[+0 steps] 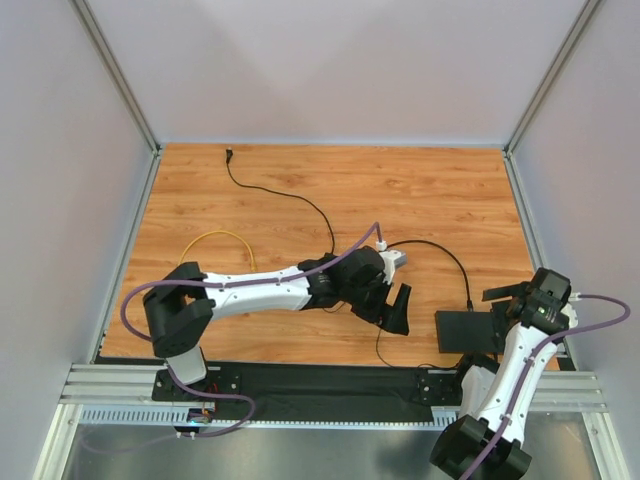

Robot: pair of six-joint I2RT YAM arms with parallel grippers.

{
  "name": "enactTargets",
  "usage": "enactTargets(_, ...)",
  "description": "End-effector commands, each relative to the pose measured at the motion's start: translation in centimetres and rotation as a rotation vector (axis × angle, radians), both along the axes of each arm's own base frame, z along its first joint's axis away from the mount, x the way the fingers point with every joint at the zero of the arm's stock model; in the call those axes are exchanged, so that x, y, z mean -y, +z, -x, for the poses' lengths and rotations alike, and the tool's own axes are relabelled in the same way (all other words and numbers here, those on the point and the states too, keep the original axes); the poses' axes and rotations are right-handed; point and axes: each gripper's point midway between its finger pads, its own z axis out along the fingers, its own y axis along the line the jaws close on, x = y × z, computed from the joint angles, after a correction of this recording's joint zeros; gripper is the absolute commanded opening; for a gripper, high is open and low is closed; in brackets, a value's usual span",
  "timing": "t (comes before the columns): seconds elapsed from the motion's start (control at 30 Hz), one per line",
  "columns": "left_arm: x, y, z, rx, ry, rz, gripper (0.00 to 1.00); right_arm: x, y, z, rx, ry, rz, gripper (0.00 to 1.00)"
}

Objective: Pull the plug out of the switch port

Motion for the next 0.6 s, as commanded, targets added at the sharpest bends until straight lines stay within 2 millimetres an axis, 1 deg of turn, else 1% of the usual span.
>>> enactTargets(0.0,3.4,2.8,0.0,-0.031,-0.035,0.124,0.94,1.1,0.0,0.1,-0.019,-0.032,0.042,0.85)
enactTargets(0.03,3.7,2.7,-0.1,-0.046,-0.021,0.122,0.94,1.6,0.1,0.2,-0.028,-0.035,0.063,0.86)
enactTargets(0.07,4.3,2.1,-0.3,-0.061,-0.019,0.111,0.94,1.7,0.3,0.0,-0.024,-0.036,0.064,0.86)
enactTargets(0.1,4.7,1.8,-0.5,-0.07,-0.012,0.106,0.93,1.5,0.3,-0.5,-0.007,-0.008,0.055,0.86)
enactTargets(0.13,5.0,1.8,-0.5,-0.093,0.003,0.105,0.92,1.7,0.4,-0.9,0.004,-0.007,0.063,0.86)
enactTargets(0.17,5.7,0.7,-0.8,-0.108,0.014,0.086,0.91,1.8,0.2,-0.9,-0.012,-0.002,0.055,0.85)
enactTargets(0.23,6.6,-0.1,-1.1,-0.129,0.024,0.08,0.89,1.8,0.0,-0.9,-0.031,0.007,0.042,0.82)
enactTargets(0.27,7.4,-1.0,-1.2,-0.159,0.036,0.065,0.88,1.6,-0.2,-1.0,-0.04,0.01,0.028,0.8)
enactTargets(0.3,7.7,-1.5,-1.2,-0.178,0.043,0.056,0.86,1.5,-0.4,-1.0,-0.039,0.01,0.018,0.78)
enactTargets(0.33,8.1,-1.9,-1.2,-0.196,0.049,0.052,0.85,1.6,-0.3,-1.4,-0.023,0.001,0.02,0.75)
enactTargets(0.37,8.8,-2.5,-1.1,-0.222,0.061,0.043,0.85,1.8,0.0,-1.6,-0.014,-0.007,0.026,0.73)
enactTargets(0.4,9.0,-3.1,-1.2,-0.23,0.073,0.026,0.84,2.4,0.2,-1.5,-0.017,-0.024,0.054,0.73)
enactTargets(0.43,9.3,-3.3,-1.2,-0.23,0.079,0.017,0.84,3.1,1.0,-2.1,0.005,-0.031,0.086,0.73)
enactTargets(0.47,10.2,-3.7,-1.9,-0.219,0.097,0.01,0.83,3.5,1.2,-2.1,-0.003,-0.035,0.098,0.73)
enactTargets(0.5,10.2,-4.2,-1.8,-0.226,0.101,-0.017,0.82,4.0,1.4,-1.9,-0.021,-0.047,0.119,0.73)
enactTargets(0.57,11.1,-4.6,-2.2,-0.222,0.108,-0.016,0.78,4.6,1.5,-2.1,-0.042,-0.061,0.13,0.73)
